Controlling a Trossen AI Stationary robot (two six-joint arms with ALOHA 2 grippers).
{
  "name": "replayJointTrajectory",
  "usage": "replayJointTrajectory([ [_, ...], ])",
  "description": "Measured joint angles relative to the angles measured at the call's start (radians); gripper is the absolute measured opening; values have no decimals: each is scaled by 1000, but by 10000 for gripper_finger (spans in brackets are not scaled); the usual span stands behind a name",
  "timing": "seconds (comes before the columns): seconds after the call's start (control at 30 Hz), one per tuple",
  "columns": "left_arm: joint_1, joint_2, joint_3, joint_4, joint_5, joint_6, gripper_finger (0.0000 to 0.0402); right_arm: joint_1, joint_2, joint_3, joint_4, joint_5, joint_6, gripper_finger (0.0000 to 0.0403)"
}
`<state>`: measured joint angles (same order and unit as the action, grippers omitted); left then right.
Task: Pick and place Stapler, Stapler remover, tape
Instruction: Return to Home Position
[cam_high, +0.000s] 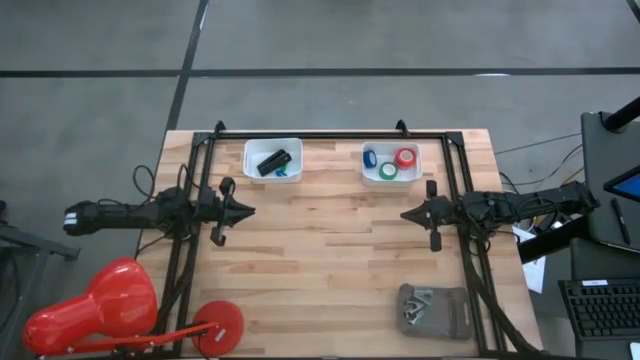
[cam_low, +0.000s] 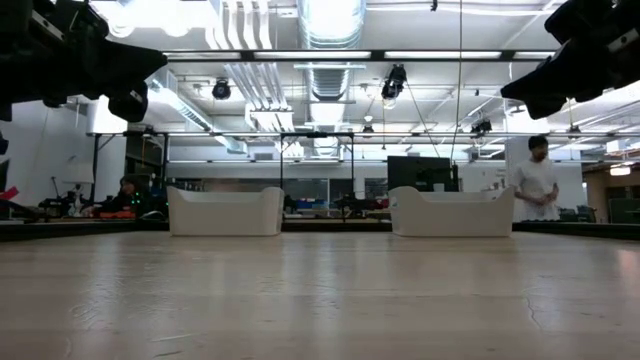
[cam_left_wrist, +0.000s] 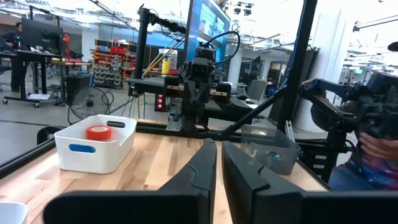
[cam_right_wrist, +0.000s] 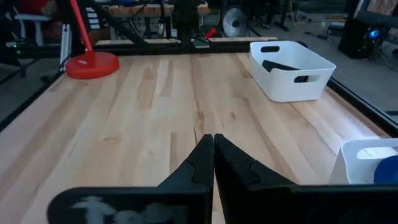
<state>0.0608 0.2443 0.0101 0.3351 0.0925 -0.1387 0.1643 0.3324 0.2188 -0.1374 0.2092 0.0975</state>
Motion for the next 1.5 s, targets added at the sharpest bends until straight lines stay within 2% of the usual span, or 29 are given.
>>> replayJointTrajectory([
  [0.3, 0, 0, 0, 0, 0, 0, 29, 3, -181, -20, -118, -5, 58, 8],
  [0.57, 0, 0, 0, -1, 0, 0, 27, 3, -333, -123, -117, -8, 28, 8],
  [0.9, 0, 2, 0, -12, -2, 0, 33, 3, -308, -125, -120, -16, -49, 8],
  [1.5, 0, 2, 0, -15, -4, 0, 25, 3, -304, -125, -120, -16, -48, 8],
])
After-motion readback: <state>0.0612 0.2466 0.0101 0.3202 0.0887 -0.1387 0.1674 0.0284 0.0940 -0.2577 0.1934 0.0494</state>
